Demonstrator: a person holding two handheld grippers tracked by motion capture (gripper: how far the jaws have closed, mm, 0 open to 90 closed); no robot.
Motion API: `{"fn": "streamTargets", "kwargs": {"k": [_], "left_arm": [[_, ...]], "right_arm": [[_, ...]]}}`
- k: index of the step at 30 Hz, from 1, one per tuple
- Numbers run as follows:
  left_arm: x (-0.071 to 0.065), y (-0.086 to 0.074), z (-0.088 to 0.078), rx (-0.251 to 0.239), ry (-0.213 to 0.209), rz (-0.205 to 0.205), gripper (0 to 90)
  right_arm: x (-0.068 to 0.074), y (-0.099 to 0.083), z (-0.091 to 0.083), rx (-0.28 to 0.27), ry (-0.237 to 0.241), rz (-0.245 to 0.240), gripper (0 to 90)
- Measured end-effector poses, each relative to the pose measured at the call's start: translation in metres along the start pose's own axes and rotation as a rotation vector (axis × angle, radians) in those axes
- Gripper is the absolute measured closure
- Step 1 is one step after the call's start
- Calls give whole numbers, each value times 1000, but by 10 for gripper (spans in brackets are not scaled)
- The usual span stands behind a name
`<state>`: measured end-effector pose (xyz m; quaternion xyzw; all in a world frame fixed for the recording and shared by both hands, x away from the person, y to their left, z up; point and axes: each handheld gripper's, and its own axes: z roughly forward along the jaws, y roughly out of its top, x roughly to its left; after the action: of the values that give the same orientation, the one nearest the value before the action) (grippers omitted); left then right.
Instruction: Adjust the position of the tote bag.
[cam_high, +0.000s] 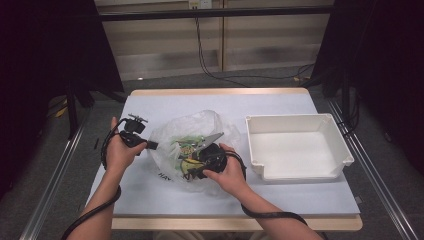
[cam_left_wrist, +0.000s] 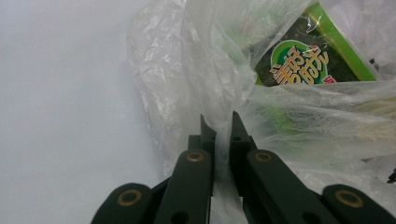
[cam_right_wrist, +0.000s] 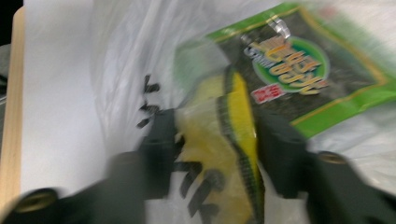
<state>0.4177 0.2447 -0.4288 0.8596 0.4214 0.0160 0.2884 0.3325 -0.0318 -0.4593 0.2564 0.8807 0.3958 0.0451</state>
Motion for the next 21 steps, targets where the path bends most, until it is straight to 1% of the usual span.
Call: {"fn": "streamTargets", "kwargs": {"k": [1,3,4,5,6,7,8,10,11,12,13,14,16,17,18,19,20,21], "left_arm": [[0,0,0,-2,2,1,900],[0,0,2,-6,15,-12,900],[1,0,3,-5,18,-14,900],[3,-1,3,0,22,-9,900],[4,-1,3,5,26,-9,900],[5,-1,3,1,25,-20,900],[5,-1,4,-5,37,-22,900],[7,-3,5,-12,45,-32,900],[9,-3,4,0,57,-12,900],[10,-4,5,-9,57,-31,900],[12,-5,5,0,54,-27,900],[13,-6,6,-8,61,-33,900],[14,-7,9,-10,53,-50,900],[16,-7,9,7,53,-36,900],[15,-8,11,-1,56,-50,900],[16,-8,11,15,60,-30,900],[15,-8,13,9,68,-37,900],[16,-8,12,28,68,-21,900]], "right_arm": [[1,-1,2,5,18,2,636],[3,-4,2,8,56,-5,789],[5,-6,2,13,77,-6,839],[7,-8,2,19,95,-4,866],[9,-10,3,23,107,-9,881],[11,-12,3,30,117,-14,887],[14,-14,3,33,129,-13,900],[19,-19,4,44,144,-33,900],[22,-21,5,50,152,-31,900],[26,-23,5,54,158,-28,900],[28,-25,6,52,161,-40,900],[30,-26,6,54,162,-49,900],[33,-29,6,54,173,-56,900],[33,-30,5,51,174,-57,900],[34,-31,5,47,173,-58,900],[34,-32,4,49,172,-56,900],[34,-34,3,53,171,-56,900],[34,-36,3,46,168,-52,900]]}}
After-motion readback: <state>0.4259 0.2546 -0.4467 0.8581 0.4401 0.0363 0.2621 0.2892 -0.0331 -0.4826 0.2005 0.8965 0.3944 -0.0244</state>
